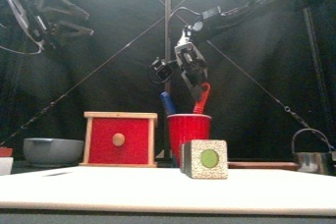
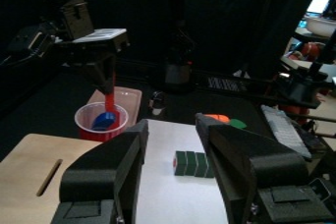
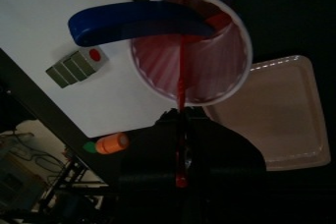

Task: Cut the sushi into 4 pieces with the knife
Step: Grasp knife edge with left hand

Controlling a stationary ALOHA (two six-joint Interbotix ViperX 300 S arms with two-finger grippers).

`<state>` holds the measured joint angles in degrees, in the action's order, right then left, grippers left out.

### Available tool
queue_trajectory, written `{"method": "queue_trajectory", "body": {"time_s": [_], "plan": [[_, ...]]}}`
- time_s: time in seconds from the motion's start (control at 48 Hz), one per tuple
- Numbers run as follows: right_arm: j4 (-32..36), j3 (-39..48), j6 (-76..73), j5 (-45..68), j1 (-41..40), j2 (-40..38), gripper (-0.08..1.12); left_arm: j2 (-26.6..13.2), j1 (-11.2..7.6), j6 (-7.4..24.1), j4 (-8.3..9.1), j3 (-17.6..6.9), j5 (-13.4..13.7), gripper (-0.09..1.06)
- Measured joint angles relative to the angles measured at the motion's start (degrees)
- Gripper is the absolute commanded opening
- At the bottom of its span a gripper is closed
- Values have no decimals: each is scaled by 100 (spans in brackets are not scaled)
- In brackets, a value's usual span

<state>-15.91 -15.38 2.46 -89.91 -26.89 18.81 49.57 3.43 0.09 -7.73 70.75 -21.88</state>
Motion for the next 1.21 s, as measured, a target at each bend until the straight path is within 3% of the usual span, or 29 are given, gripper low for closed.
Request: {"method": "queue_trajectory", "body": {"time_s": [0.146,0.333,0.625,0.812,1.021,1.208], "plan": [[18,-483,-79,-264,-9,-35,16,0,97,0,-9,18,0,81],[132,-888,-105,-343,-9,-650,16,0,220,0,-18,18,-35,81],[1037,-475,-114,299,308,-1916,16,0,299,0,-26,18,-360,81],[1160,853,-264,1819,800,-2760,16,0,369,-9,-26,18,-519,82],[1213,3199,-308,4869,1310,-3814,16,-35,378,-35,-35,9,-571,84],[1195,5159,-281,7611,1635,-4377,16,-492,369,-35,-44,-167,-475,96]]}}
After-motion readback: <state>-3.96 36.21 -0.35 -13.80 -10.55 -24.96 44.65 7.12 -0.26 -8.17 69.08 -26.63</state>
